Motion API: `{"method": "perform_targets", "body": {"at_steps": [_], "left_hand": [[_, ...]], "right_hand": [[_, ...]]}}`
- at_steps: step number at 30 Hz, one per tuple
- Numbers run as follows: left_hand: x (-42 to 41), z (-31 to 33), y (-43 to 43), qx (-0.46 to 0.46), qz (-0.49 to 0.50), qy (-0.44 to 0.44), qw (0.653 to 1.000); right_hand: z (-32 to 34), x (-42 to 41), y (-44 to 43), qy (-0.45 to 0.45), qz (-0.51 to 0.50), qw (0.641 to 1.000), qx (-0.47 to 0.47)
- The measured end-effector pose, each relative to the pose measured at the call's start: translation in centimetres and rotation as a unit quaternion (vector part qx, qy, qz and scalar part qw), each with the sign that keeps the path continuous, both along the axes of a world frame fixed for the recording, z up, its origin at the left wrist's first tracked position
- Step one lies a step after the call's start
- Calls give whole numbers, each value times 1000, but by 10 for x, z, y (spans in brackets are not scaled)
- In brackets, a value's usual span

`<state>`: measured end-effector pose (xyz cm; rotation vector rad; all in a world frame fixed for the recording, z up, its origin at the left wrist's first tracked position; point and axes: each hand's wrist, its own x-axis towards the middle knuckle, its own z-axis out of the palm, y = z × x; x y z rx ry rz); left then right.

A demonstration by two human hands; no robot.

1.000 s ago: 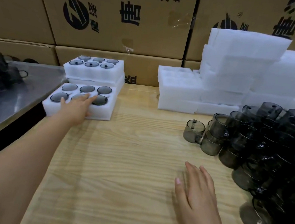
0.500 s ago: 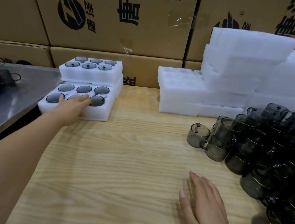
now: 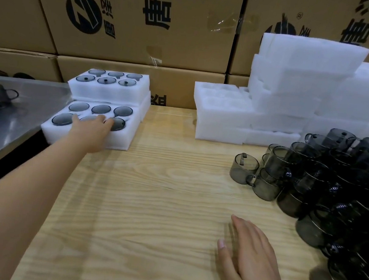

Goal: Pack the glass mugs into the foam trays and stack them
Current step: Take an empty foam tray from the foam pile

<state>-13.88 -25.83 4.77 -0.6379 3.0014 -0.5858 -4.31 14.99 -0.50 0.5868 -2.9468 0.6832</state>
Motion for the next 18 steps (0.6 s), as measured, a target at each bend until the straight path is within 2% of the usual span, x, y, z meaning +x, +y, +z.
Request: {"method": "perform_targets", "body": {"at_steps": [2,3,5,7,9,10,14,16,18], "left_hand": [[-5,3,40,-50,5,63,997],[-9,4,64,-42,-32,110,993],[-27,8,113,11,-163,190,968],[-50,18,155,96,-261,232,932],[-78,31,183,159,-274,234,919],[-91,37,191,166,-264,220,924],[-123,35,200,106,-209,158,959],[-125,30,198,79,-228,191,951],[-119,28,196,96,-275,225,930]], "right_hand": [[4,3,-2,13,-3,1000,9],[4,3,-2,40,-8,999,11],[9,4,-4,80,-17,996,17],[12,4,-5,90,-19,995,24],[11,4,-5,101,-23,994,25],[10,4,-4,100,-24,994,27],[7,3,-2,88,-24,996,22],[7,3,-3,93,-20,995,24],[6,3,-2,94,-21,995,20]]}}
